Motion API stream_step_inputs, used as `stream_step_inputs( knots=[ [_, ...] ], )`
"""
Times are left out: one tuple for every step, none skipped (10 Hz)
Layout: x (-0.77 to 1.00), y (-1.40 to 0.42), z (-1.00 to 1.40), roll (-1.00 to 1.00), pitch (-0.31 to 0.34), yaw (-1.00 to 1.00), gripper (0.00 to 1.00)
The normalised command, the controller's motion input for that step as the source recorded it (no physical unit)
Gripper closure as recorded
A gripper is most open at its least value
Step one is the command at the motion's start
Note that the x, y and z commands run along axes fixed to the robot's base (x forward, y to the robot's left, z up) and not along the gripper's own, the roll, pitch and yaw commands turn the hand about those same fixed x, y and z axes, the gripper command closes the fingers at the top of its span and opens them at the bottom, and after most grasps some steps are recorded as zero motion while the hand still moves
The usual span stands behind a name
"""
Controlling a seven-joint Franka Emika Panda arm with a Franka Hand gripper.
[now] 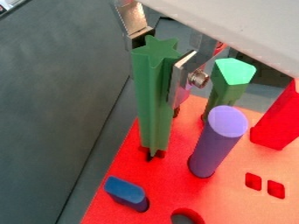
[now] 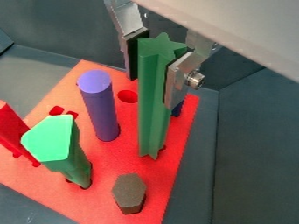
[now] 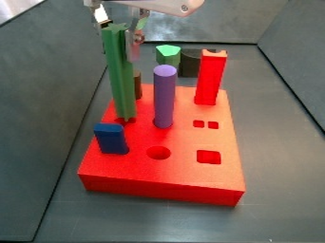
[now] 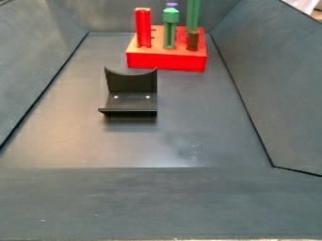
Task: Pick up the star object. Move up. Place the star object on the fixture. Regrasp the star object. Move to above the board. Insert the star object.
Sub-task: Insert the star object.
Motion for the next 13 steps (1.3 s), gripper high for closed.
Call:
stream_step_inputs(
  knots=[
    [0.0,-0.25,0.0,0.05,0.0,-0.05,1.0],
    [0.05,-0.17,0.0,0.02,0.0,-0.03,1.0],
    [0.0,0.0,-0.05,0.0,0.0,0.0,1.0],
    [0.0,0.01,-0.18,0.01,0.0,0.0,1.0],
    [0.0,0.0,-0.19,0.03,0.0,0.0,1.0],
    [0.05,0.0,0.0,0.0,0.0,0.0,1.0],
    [0.0,0.11,0.0,0.0,0.0,0.0,1.0],
    [0.0,0.07,0.0,0.0,0.0,0.0,1.0],
    [0.0,0.04,0.0,0.0,0.0,0.0,1.0],
    [0.02,0.0,0.0,0.0,0.0,0.0,1.0],
    [0.04,0.0,-0.03,0.0,0.009,0.0,1.0],
    [0.04,0.0,-0.04,0.0,0.014,0.0,1.0],
    [0.14,0.0,-0.03,0.02,0.02,0.0,1.0]
  ],
)
